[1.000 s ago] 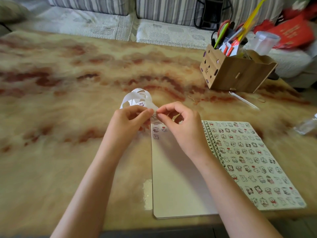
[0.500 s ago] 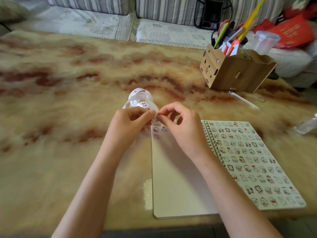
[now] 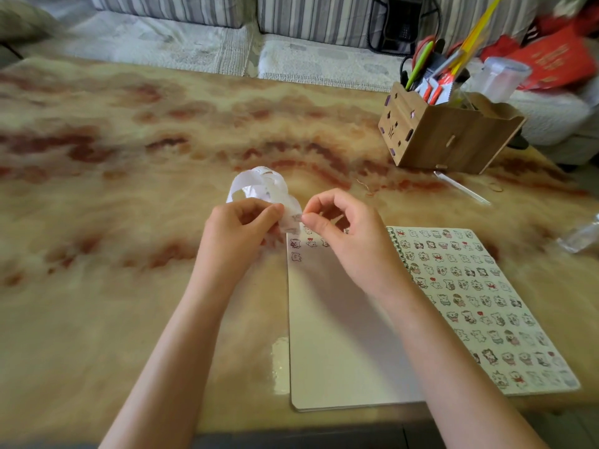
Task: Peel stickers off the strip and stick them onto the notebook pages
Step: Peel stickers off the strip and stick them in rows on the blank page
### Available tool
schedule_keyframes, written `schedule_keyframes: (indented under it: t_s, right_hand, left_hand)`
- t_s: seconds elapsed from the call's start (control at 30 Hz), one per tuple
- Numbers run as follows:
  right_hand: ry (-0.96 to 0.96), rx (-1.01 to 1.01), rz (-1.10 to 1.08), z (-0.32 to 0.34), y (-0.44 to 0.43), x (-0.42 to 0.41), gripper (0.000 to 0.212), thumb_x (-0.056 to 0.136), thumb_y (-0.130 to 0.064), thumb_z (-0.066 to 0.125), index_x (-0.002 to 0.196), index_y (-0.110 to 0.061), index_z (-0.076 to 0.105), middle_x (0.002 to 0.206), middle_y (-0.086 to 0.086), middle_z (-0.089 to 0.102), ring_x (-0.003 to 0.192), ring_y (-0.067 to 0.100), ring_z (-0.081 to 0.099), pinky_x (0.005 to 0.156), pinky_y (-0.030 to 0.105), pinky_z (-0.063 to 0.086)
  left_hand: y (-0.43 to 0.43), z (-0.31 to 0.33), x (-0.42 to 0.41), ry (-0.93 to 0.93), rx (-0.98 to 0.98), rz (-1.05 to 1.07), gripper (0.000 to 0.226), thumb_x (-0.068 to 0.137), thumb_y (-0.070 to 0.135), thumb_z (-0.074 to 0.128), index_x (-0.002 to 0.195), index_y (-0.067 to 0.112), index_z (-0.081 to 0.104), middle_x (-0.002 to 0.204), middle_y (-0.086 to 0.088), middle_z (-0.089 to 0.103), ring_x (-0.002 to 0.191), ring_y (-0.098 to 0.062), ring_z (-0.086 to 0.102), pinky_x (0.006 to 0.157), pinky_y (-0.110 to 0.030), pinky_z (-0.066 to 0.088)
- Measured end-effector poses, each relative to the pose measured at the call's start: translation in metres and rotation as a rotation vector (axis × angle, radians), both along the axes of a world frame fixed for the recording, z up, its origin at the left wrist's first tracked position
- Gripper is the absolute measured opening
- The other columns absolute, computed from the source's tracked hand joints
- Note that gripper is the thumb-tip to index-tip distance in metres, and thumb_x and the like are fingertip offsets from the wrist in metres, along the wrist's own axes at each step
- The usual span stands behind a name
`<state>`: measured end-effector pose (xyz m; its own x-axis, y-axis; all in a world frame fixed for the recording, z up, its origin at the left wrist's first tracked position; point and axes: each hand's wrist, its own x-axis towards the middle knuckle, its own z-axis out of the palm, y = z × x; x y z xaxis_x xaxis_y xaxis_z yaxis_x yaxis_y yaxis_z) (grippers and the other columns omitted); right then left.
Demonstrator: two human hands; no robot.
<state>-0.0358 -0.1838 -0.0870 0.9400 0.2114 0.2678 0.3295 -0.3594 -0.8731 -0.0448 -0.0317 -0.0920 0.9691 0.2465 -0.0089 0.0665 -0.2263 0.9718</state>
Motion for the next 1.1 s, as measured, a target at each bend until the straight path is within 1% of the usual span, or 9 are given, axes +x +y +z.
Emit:
schedule_keyframes:
  t_s: [0.07,0.13,0.2,0.3,0.37,0.5,0.8,0.9,1.1]
  right_hand:
    - [0.102,0.019,0.013,0.002,-0.006,0.002,0.011,0.086,-0.012,0.067,0.080,-0.021,0.064,0.069,-0.015,0.059,0.062,0.000,0.050,0.062,0.015,0.040]
    - [0.238,-0.002,-0.002,0.000,-0.013,0.004,0.008,0.084,-0.012,0.070,0.079,-0.018,0.066,0.072,-0.006,0.064,0.061,0.005,0.053,0.062,0.018,0.042]
    - [0.361,-0.049,-0.046,-0.003,-0.020,0.006,0.004,0.081,-0.013,0.072,0.080,-0.014,0.069,0.074,0.003,0.068,0.058,0.008,0.054,0.059,0.021,0.041]
    - [0.450,-0.111,-0.081,-0.007,-0.024,0.008,0.006,0.078,-0.013,0.073,0.083,-0.009,0.071,0.078,0.014,0.071,0.055,0.013,0.056,0.060,0.028,0.040]
    - [0.451,-0.126,-0.084,-0.008,-0.023,0.008,0.007,0.078,-0.012,0.073,0.083,-0.007,0.072,0.077,0.016,0.071,0.055,0.014,0.056,0.062,0.029,0.039]
    - [0.436,-0.155,-0.102,-0.011,-0.019,0.009,0.003,0.077,-0.015,0.075,0.077,-0.013,0.073,0.067,0.004,0.066,0.058,0.014,0.053,0.063,0.027,0.038]
    - [0.428,-0.162,-0.134,-0.010,-0.015,0.006,0.001,0.075,-0.012,0.075,0.076,-0.011,0.074,0.065,0.001,0.065,0.051,0.010,0.046,0.052,0.023,0.034]
    - [0.432,-0.157,-0.139,-0.010,-0.014,0.005,0.001,0.075,-0.012,0.075,0.074,-0.011,0.074,0.065,0.002,0.066,0.053,0.011,0.046,0.054,0.024,0.033]
    - [0.424,-0.184,-0.161,-0.011,-0.013,0.005,0.002,0.074,-0.013,0.075,0.076,-0.013,0.074,0.065,-0.001,0.065,0.045,0.005,0.044,0.043,0.015,0.032]
  left_hand:
    - [0.000,0.000,0.000,-0.004,0.036,0.016,0.018,0.088,0.024,0.062,0.076,0.016,0.073,0.070,-0.004,0.070,0.052,-0.005,0.054,0.057,-0.023,0.045]
    - [0.001,0.000,0.000,-0.007,0.047,0.024,0.018,0.088,0.024,0.062,0.077,0.017,0.073,0.074,-0.005,0.071,0.055,-0.006,0.054,0.055,-0.019,0.044]
    - [0.001,0.000,-0.001,-0.003,0.056,0.026,0.017,0.088,0.025,0.062,0.079,0.017,0.073,0.075,-0.004,0.071,0.056,-0.007,0.054,0.051,-0.015,0.042]
    - [0.001,-0.001,-0.001,0.000,0.060,0.027,0.017,0.088,0.024,0.061,0.080,0.016,0.074,0.077,-0.005,0.072,0.060,-0.010,0.056,0.052,-0.016,0.042]
    - [0.001,-0.001,-0.001,0.001,0.052,0.022,0.016,0.088,0.024,0.061,0.080,0.017,0.074,0.078,-0.006,0.072,0.061,-0.011,0.056,0.054,-0.019,0.044]
    - [0.001,0.000,-0.001,0.008,0.065,0.011,0.017,0.088,0.024,0.061,0.079,0.017,0.073,0.079,-0.008,0.072,0.062,-0.012,0.056,0.059,-0.024,0.045]
    - [0.001,0.000,-0.001,0.008,0.078,0.011,0.017,0.087,0.024,0.061,0.076,0.018,0.072,0.079,-0.011,0.071,0.061,-0.013,0.054,0.055,-0.022,0.042]
    - [0.001,0.000,-0.001,0.009,0.072,0.013,0.018,0.087,0.024,0.061,0.074,0.019,0.072,0.079,-0.012,0.071,0.061,-0.013,0.054,0.055,-0.022,0.041]
    - [0.001,0.001,-0.002,0.005,0.067,0.010,0.017,0.087,0.023,0.061,0.076,0.018,0.072,0.079,-0.012,0.071,0.061,-0.012,0.054,0.058,-0.023,0.043]
